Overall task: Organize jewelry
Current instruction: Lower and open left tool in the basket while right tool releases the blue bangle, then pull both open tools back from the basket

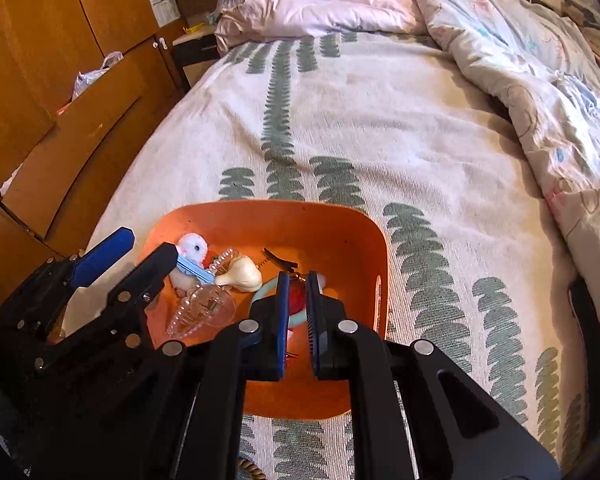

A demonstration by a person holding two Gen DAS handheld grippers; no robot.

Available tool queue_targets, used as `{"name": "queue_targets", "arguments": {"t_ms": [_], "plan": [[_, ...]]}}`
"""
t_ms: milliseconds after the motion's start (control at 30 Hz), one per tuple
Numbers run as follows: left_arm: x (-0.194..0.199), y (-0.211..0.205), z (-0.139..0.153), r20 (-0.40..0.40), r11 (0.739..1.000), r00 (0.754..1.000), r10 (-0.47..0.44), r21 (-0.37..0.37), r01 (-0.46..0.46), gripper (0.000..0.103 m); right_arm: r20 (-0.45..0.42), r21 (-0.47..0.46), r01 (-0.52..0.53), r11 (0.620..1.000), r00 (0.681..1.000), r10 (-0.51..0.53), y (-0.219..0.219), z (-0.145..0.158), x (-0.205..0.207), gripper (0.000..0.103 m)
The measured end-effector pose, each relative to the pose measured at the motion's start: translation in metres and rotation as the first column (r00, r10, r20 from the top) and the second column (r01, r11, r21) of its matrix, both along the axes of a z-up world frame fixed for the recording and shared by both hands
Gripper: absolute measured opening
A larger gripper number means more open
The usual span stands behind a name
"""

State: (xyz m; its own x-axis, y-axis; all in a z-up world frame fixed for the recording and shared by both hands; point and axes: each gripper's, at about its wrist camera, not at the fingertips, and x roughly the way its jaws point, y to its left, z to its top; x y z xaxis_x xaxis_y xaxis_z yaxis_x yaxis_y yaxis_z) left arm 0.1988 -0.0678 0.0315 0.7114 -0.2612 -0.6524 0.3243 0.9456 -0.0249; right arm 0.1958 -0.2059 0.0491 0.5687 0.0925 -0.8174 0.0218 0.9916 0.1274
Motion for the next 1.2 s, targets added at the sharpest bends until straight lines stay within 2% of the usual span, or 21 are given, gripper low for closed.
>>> {"name": "queue_targets", "arguments": {"t_ms": [133, 200, 267, 333, 400, 433, 467, 500, 533, 567, 700, 967, 1200], "plan": [[-0.006, 0.001, 0.007, 0.034, 1.0, 0.999, 0.004, -0.001, -0.004, 0.065, 0.031, -0.006, -0.005, 1.0, 0.999, 0.005, 0.004, 0.011, -0.007, 0.012], [-0.009, 0.003, 0.01, 0.046, 1.0, 0.999, 0.015, -0.009, -0.015, 0.076, 0.051, -0.017, 0.0, 1.0, 0.999, 0.001, 0.005, 0.016, -0.011, 0.017], [-0.011, 0.009, 0.013, 0.044, 0.999, 0.999, 0.026, -0.037, -0.024, 0.084, 0.078, -0.031, 0.012, 0.999, 0.997, -0.009, 0.006, 0.022, -0.017, 0.019], [-0.014, 0.014, 0.016, 0.054, 0.998, 0.998, 0.039, -0.051, -0.036, 0.089, 0.099, -0.033, 0.026, 0.999, 0.995, -0.022, 0.003, 0.027, -0.025, 0.027], [-0.019, 0.017, 0.019, 0.062, 0.998, 0.997, 0.043, -0.055, -0.039, 0.09, 0.112, -0.047, 0.054, 0.997, 0.992, -0.048, -0.001, 0.03, -0.03, 0.049], [-0.023, 0.02, 0.021, 0.071, 0.997, 0.996, 0.053, -0.06, -0.049, 0.095, 0.131, -0.04, 0.072, 0.997, 0.989, -0.066, -0.006, 0.031, -0.035, 0.054], [-0.026, 0.023, 0.023, 0.083, 0.996, 0.994, 0.068, -0.061, -0.063, 0.098, 0.142, -0.027, 0.087, 0.996, 0.986, -0.083, -0.009, 0.031, -0.039, 0.066], [-0.029, 0.025, 0.024, 0.092, 0.996, 0.993, 0.076, -0.058, -0.071, 0.098, 0.148, -0.012, 0.104, 0.995, 0.984, -0.101, -0.014, 0.031, -0.043, 0.079], [-0.033, 0.027, 0.025, 0.105, 0.995, 0.99, 0.092, -0.04, -0.089, 0.098, 0.152, -0.004, 0.118, 0.993, 0.981, -0.116, -0.018, 0.03, -0.047, 0.086], [-0.036, 0.028, 0.025, 0.11, 0.995, 0.989, 0.097, -0.029, -0.094, 0.098, 0.165, 0.004, 0.128, 0.992, 0.978, -0.127, -0.02, 0.03, -0.053, 0.098], [-0.051, 0.033, 0.023, 0.109, 0.998, 0.992, 0.068, -0.021, -0.066, 0.098, 0.187, -0.073, 0.152, 0.986, 0.973, -0.136, -0.015, 0.032, -0.07, 0.1], [-0.073, 0.029, 0.028, 0.157, 0.998, 0.986, 0.058, 0.001, -0.059, 0.098, 0.227, -0.087, 0.176, 0.981, 0.962, -0.152, -0.013, 0.035, -0.093, 0.1], [-0.08, 0.033, 0.029, 0.15, 0.999, 0.988, 0.048, -0.019, -0.046, 0.098, 0.237, -0.114, 0.202, 0.973, 0.956, -0.171, -0.011, 0.031, -0.107, 0.1]]}}
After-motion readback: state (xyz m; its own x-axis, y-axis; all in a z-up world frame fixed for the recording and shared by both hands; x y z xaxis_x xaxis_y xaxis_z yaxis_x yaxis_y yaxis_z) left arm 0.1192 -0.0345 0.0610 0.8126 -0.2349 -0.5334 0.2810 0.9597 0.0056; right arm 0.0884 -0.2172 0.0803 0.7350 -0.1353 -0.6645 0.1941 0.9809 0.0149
